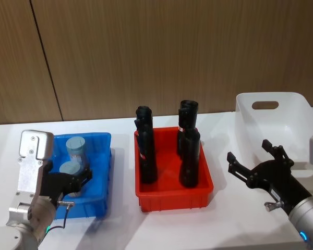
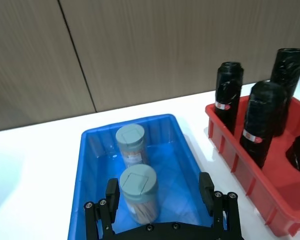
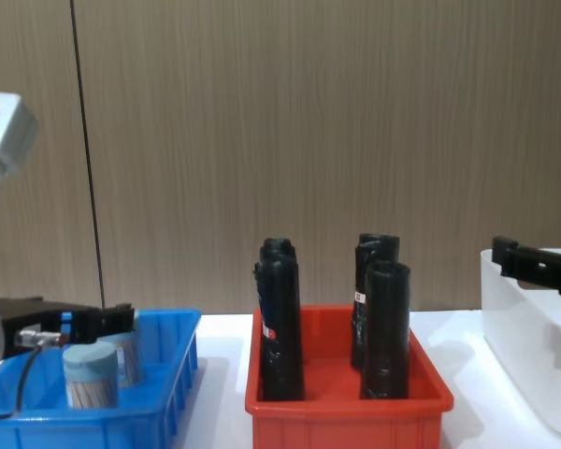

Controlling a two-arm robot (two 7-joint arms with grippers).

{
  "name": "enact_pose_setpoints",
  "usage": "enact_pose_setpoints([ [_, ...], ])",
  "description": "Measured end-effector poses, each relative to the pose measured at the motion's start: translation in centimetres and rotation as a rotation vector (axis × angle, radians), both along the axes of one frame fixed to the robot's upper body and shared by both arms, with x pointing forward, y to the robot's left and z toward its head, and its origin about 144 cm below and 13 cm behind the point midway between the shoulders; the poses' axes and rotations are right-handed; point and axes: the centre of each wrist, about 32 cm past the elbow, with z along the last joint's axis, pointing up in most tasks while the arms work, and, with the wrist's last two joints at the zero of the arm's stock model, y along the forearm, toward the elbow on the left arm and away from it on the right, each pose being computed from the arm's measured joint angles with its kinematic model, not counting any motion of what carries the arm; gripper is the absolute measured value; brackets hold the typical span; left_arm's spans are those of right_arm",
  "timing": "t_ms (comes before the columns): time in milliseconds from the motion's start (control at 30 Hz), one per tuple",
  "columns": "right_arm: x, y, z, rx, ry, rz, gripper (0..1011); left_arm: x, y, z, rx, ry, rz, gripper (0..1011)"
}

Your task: Pick the cotton swabs from the blue box and place them into the white box.

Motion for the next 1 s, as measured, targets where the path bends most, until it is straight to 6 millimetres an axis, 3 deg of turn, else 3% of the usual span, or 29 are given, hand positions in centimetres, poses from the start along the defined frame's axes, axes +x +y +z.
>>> enact_pose_setpoints([
  [1000, 0.0, 0.0, 0.0, 0.000, 0.000, 0.000, 1002, 3.8, 3.2, -2.0, -0.060, 0.078, 0.017, 1004],
])
